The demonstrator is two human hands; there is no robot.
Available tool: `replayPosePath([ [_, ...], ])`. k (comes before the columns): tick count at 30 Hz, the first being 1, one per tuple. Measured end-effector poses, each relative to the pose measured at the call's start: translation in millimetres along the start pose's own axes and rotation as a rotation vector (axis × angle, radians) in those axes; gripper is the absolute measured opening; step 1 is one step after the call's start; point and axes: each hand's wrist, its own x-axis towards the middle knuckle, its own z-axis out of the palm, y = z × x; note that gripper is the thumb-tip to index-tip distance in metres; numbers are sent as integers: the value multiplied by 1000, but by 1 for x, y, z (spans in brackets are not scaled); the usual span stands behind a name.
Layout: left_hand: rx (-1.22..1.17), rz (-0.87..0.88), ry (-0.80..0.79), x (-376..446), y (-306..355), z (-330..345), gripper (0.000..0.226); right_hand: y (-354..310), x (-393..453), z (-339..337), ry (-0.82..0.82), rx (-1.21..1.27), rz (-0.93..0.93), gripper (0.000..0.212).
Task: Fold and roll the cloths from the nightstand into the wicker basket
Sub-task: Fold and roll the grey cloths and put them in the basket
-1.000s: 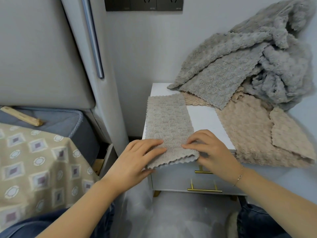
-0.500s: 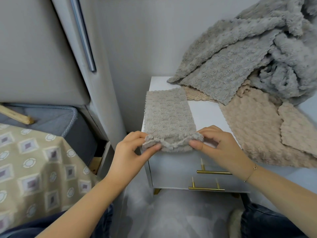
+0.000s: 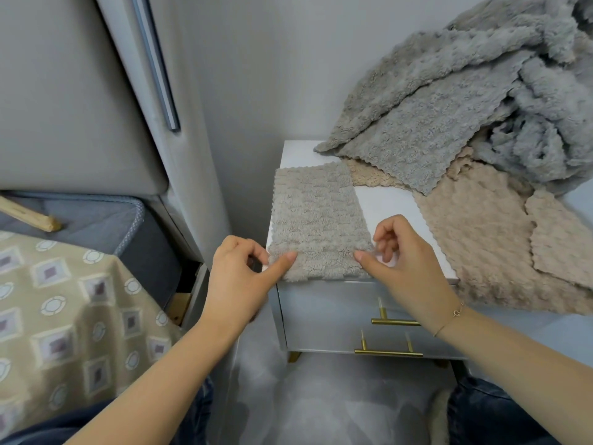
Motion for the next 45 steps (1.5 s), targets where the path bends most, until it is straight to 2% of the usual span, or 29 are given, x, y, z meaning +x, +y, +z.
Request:
replayPosePath([
  [4, 5, 91, -82, 5, -3, -9, 41, -4, 7, -9, -78, -353, -379, 14],
  [7, 91, 393, -101, 9, 1, -16, 31, 2, 12, -16, -181, -499, -587, 6],
  [8, 164, 509, -120, 10, 1, -17, 24, 4, 12, -17, -209, -502, -605, 13],
  [10, 292, 653, -172, 14, -2, -21, 27, 7, 13, -19, -259, -470, -585, 25],
  [14, 322, 595, -287, 15, -10, -26, 43, 11, 10, -24, -341, -405, -467, 37],
  [17, 368, 620, -321, 14, -14, -24, 57, 15, 8, -26, -388, -388, -418, 44],
  [19, 404, 640, -301, 12, -15, -21, 56, 18, 8, -23, -373, -391, -432, 43],
  [23, 346, 636, -200, 4, -10, -17, 39, 18, 4, -17, -299, -343, -439, 34],
  [28, 232, 537, -194, -2, -5, -16, 36, 14, -2, -22, -214, -256, -345, 31],
  [32, 169, 428, -210, -5, 0, -16, 40, 7, 0, -25, -264, -154, -184, 35],
  [36, 49, 243, -245, -2, 6, -15, 15, 5, 5, -24, -271, -101, -76, 23],
  [39, -31, 119, -248, 3, 5, -11, 25, 7, 10, -22, -242, -59, -4, 38],
  [42, -98, -7, -248, 8, 3, -8, 52, 7, 15, -18, -199, -44, 64, 52],
  [45, -166, -114, -178, 9, 6, -6, 45, 6, 18, -13, -143, -129, 47, 52],
])
